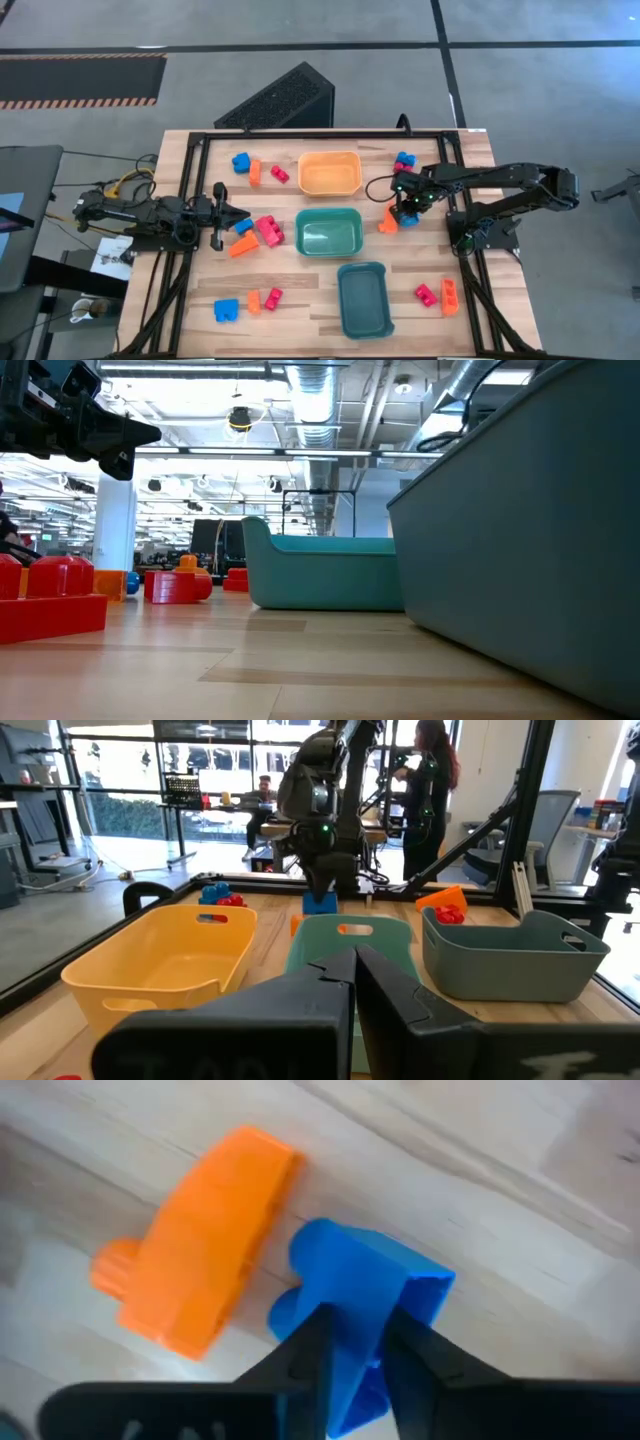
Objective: Sort & place blocks by color
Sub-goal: Put the blue game piece into the green bin
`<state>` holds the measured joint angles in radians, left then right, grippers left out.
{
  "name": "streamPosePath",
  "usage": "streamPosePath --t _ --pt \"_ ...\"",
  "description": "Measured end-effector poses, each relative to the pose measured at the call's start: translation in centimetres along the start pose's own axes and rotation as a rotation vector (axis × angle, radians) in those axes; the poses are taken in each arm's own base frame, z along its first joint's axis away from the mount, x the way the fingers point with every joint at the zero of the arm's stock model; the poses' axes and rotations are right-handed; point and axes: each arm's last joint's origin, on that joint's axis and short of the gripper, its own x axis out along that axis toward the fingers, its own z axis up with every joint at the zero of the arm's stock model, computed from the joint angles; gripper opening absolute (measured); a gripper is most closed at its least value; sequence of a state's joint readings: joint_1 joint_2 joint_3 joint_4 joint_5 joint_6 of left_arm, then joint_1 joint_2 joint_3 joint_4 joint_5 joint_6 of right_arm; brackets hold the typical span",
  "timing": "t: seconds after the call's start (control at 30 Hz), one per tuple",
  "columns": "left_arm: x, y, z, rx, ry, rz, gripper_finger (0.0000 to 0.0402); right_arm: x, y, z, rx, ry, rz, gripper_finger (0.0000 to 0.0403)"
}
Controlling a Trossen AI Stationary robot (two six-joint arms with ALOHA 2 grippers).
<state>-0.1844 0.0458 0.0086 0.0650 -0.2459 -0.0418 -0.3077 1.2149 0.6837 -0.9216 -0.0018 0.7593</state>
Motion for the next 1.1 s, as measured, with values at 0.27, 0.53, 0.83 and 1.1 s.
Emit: streamPosePath --t 0.27,0.53,0.83,1.1 --pt "0.0 0.0 0.0 0.000 0.000 0.000 0.0000 -3.2 0.0 0.1 0.001 -0.097 0.052 0.0007" --pt "0.0 0.0 0.0 0.000 0.000 0.000 0.0000 -3.4 -0.7 -0.5 0.020 -0.080 -0.030 0.0069" --pt "0.0 0.0 0.0 0.000 0.000 0.000 0.0000 -2.9 -1.3 -1.0 0.018 0.019 -0.133 0.0208" --pt "0.0 0.0 0.0 0.000 0.000 0.000 0.0000 -0.1 -0.5 -0.3 0.077 0.172 -0.281 0.0303"
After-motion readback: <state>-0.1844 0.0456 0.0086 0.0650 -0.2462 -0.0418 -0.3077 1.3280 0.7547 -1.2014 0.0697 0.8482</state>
